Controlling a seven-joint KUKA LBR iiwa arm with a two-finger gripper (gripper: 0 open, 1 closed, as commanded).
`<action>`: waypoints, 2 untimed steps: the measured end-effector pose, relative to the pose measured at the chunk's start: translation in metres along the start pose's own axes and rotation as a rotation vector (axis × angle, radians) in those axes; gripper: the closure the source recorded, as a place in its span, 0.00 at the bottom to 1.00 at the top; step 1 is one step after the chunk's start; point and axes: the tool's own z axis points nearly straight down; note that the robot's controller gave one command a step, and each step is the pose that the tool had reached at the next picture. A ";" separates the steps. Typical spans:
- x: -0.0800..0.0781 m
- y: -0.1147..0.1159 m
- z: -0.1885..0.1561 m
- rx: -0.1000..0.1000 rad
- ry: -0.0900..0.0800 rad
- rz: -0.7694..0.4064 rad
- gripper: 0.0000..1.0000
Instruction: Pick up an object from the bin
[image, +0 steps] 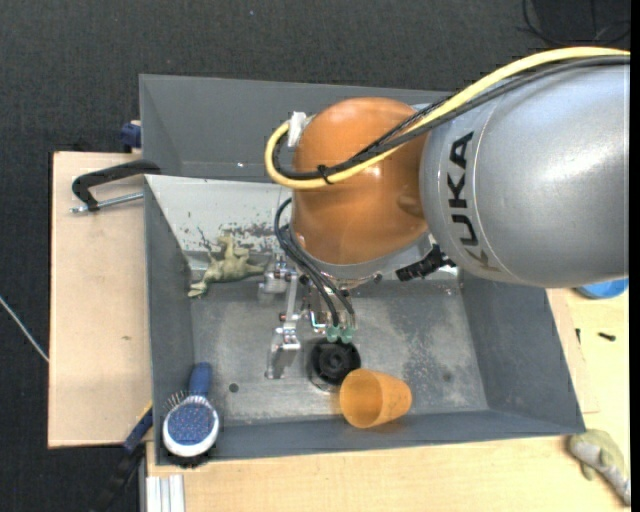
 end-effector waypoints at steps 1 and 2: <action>-0.020 -0.058 0.065 0.002 -0.002 0.089 0.00; -0.017 -0.126 0.110 0.001 -0.003 0.220 0.00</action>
Offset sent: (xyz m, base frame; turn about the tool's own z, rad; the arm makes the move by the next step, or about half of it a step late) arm 0.0196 -0.0551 -0.0622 0.0834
